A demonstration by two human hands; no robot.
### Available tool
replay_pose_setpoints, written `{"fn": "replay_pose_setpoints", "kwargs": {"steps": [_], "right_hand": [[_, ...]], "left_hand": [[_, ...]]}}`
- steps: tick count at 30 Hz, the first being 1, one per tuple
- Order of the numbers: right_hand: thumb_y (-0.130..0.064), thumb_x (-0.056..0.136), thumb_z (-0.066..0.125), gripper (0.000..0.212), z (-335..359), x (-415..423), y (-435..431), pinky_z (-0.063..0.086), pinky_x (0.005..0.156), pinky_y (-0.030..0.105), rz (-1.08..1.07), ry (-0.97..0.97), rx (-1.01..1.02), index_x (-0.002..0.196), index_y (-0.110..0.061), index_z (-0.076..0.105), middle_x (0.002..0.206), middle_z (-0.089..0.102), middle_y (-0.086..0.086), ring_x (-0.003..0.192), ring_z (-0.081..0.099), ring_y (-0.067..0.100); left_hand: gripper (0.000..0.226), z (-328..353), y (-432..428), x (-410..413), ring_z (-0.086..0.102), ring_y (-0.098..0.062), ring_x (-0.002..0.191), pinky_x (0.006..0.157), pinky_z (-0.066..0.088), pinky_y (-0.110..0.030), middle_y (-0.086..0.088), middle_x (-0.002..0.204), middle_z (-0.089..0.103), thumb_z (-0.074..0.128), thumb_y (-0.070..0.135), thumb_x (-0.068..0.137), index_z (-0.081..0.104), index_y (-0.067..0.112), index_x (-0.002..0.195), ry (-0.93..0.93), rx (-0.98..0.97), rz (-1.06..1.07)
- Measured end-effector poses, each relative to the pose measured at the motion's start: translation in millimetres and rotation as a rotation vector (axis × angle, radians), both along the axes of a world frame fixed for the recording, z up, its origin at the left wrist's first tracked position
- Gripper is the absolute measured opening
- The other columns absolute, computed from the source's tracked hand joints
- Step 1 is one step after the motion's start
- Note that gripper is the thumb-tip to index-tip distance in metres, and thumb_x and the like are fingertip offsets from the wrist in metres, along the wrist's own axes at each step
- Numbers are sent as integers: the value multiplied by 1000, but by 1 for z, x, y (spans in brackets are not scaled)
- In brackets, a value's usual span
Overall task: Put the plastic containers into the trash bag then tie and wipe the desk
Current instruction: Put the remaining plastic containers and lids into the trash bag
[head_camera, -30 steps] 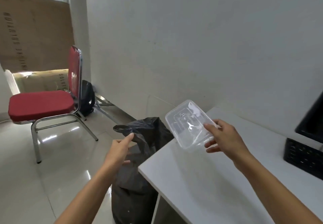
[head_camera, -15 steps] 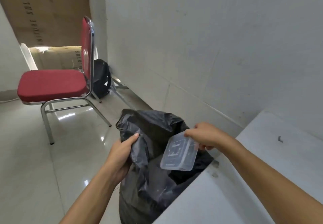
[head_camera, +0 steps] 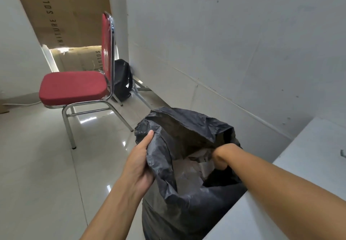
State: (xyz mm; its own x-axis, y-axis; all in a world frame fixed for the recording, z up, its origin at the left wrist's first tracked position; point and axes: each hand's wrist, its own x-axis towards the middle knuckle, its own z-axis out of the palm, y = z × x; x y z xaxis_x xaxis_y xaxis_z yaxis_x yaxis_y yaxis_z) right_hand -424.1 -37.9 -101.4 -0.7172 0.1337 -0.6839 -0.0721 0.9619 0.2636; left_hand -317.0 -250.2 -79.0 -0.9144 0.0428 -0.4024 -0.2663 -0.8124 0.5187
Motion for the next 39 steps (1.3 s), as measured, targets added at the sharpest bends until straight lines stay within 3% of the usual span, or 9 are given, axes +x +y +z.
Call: {"fn": "replay_pose_setpoints", "kwargs": {"steps": [5, 8, 12, 15, 20, 26, 31, 34, 39], "right_hand": [[-27, 101, 55, 43, 27, 20, -1, 41, 96, 31, 325, -166, 212, 140, -11, 55, 145, 52, 6, 121, 53, 24], [-22, 90, 67, 38, 38, 31, -3, 49, 86, 31, 391, -249, 92, 127, -15, 66, 125, 62, 3, 104, 58, 25], [0, 81, 56, 29, 92, 54, 27, 48, 81, 34, 475, 236, -298, 81, -29, 60, 97, 62, -3, 94, 56, 21], [6, 74, 55, 33, 128, 65, 85, 49, 72, 33, 274, 576, -463, 66, -26, 54, 89, 60, -4, 87, 57, 22], [3, 79, 52, 25, 138, 100, 173, 49, 70, 33, -141, 851, -413, 78, -21, 59, 91, 62, 9, 81, 59, 28], [-8, 83, 52, 28, 129, 136, 163, 51, 88, 36, -183, 816, -514, 100, -28, 60, 117, 60, 3, 102, 60, 25], [-16, 90, 57, 46, 139, 178, 164, 41, 107, 38, -153, 802, -545, 135, -24, 53, 143, 46, -1, 130, 47, 22], [-20, 93, 57, 40, 139, 208, 181, 42, 106, 36, -180, 792, -554, 132, -25, 55, 144, 47, 0, 130, 47, 21], [-22, 94, 57, 27, 127, 257, 223, 46, 100, 33, -270, 815, -542, 121, -26, 62, 139, 50, -2, 124, 53, 19]], "left_hand": [[43, 0, -1, -7, 71, -33, 108, 92, 58, -48, -19, 119, 72, 62, 28, 95, 57, 9, 133, 7, -42, 32], [42, 3, 4, -9, 71, -33, 107, 100, 53, -48, -18, 117, 73, 64, 28, 94, 60, 8, 130, -2, -100, 35], [44, 14, 10, -2, 73, -31, 103, 92, 58, -45, -16, 115, 74, 67, 28, 92, 59, 8, 131, -13, -202, 15], [38, 26, 12, 8, 76, -26, 92, 76, 62, -38, -11, 106, 77, 65, 25, 94, 60, 10, 128, -23, -327, 53], [32, 50, 15, 33, 71, -20, 84, 59, 56, -29, -7, 98, 73, 59, 17, 98, 59, 8, 129, -55, -442, 152], [27, 67, 34, 64, 66, -19, 88, 64, 50, -31, -5, 101, 71, 58, 16, 98, 61, 12, 124, 24, -831, -126], [57, 88, 63, 81, 59, -29, 114, 100, 49, -43, -10, 134, 56, 69, 34, 82, 54, 15, 134, 50, -1235, -175], [72, 103, 93, 99, 46, -32, 133, 112, 38, -48, -10, 153, 32, 67, 31, 84, 38, 16, 149, 111, -1361, -88], [50, 96, 160, 131, 54, -22, 122, 93, 48, -33, -4, 142, 45, 66, 23, 87, 53, 22, 136, 395, -1393, -187]]}}
